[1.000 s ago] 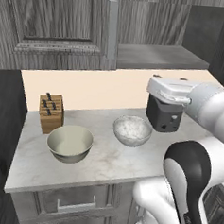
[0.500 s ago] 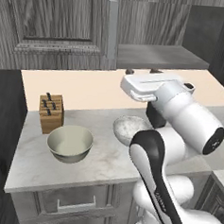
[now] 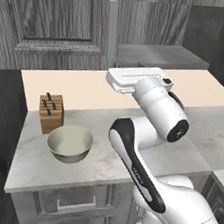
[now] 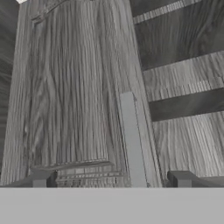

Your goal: Open the cabinet. Pick the bowls from the counter and place them in the cabinet. Then close the cabinet.

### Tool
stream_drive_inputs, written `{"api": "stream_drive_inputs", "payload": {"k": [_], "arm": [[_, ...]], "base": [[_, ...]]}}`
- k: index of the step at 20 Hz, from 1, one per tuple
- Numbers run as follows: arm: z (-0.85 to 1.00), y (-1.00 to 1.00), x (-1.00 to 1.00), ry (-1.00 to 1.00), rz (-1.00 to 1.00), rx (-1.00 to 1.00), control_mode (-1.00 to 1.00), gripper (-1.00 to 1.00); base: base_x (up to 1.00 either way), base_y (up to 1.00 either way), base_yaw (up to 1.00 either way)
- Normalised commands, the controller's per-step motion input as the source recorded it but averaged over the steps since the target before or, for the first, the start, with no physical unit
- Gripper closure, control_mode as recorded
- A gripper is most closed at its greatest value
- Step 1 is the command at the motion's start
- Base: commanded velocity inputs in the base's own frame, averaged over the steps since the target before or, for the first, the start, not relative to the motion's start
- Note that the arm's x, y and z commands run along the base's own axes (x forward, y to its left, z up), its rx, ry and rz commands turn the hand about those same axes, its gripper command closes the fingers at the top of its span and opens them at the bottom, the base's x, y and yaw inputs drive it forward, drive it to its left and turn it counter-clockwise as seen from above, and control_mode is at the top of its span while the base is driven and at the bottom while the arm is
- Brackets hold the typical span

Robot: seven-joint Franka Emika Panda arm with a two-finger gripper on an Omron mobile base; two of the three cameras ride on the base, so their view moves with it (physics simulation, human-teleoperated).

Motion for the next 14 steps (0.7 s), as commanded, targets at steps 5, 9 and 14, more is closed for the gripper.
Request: {"api": "stream_drive_inputs", "payload": {"k": [5,9,14], "arm": [[0.06,0.00,0.57,0.00,0.00,0.00,-1.00,-1.00],[0.00,0.00,0.53,0.00,0.00,0.00,-1.00,-1.00],[0.00,0.00,0.50,-0.02,-0.02,0.00,-1.00,-1.00]], "base": [[0.00,0.00,0.00],[0.00,0.00,0.00],[0.00,0.00,0.00]]}}
